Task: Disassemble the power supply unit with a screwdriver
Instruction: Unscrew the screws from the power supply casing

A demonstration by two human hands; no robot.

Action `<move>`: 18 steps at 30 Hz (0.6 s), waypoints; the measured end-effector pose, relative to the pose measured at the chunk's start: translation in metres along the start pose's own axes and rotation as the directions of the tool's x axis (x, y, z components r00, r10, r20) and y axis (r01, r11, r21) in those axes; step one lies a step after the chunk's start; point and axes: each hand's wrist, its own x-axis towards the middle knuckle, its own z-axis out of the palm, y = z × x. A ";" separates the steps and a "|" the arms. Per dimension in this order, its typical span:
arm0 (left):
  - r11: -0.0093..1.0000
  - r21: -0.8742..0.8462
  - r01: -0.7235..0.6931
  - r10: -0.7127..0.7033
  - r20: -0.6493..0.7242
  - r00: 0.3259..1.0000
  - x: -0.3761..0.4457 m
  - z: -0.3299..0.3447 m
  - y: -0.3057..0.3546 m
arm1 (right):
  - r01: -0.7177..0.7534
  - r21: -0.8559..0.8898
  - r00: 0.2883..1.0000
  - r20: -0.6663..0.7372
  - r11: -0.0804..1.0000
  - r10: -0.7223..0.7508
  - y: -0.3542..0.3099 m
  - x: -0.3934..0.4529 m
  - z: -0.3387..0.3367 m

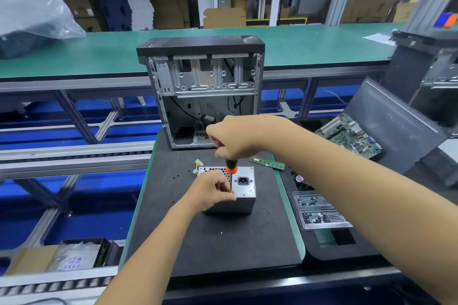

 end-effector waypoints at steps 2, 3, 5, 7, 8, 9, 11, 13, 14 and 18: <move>1.000 0.000 0.008 -0.008 0.002 1.000 0.000 0.000 0.000 | 0.064 0.057 0.998 0.026 0.996 -0.065 0.002 -0.003 -0.005; 1.000 -0.001 0.014 -0.014 0.003 1.000 0.000 0.000 0.001 | 0.089 0.089 0.995 0.040 0.992 -0.092 0.002 -0.005 -0.006; 1.000 -0.003 0.014 -0.014 0.008 1.000 0.000 -0.001 0.001 | 0.113 0.142 0.992 0.031 0.983 -0.119 0.002 -0.007 -0.006; 1.000 0.000 0.008 -0.008 0.007 1.000 0.001 0.000 0.002 | 0.102 0.149 0.995 -0.022 0.984 -0.100 0.003 -0.006 -0.002; 1.000 0.000 0.008 -0.008 0.005 1.000 0.001 -0.001 0.003 | 0.065 0.131 0.997 -0.041 0.989 -0.060 0.002 -0.005 0.000; 1.000 -0.003 0.006 -0.006 0.003 1.000 0.001 -0.001 0.003 | 0.008 0.083 0.999 -0.052 0.997 -0.004 0.000 -0.005 0.002; 1.000 -0.003 0.003 -0.003 -0.001 1.000 0.001 -0.001 0.004 | -0.073 -0.067 0.994 -0.086 0.995 0.067 -0.002 -0.002 0.004; 1.000 -0.002 0.009 -0.009 0.005 1.000 0.000 -0.001 0.004 | -0.058 -0.065 0.992 -0.112 0.996 0.051 -0.003 0.000 0.006; 1.000 -0.002 0.010 -0.010 0.008 1.000 0.001 -0.001 0.004 | -0.023 -0.019 0.994 -0.103 1.000 0.021 -0.003 0.000 0.006; 0.999 0.032 -0.012 0.012 0.012 1.000 0.000 -0.002 0.005 | 0.112 0.158 0.994 -0.009 0.981 -0.112 0.000 -0.006 -0.001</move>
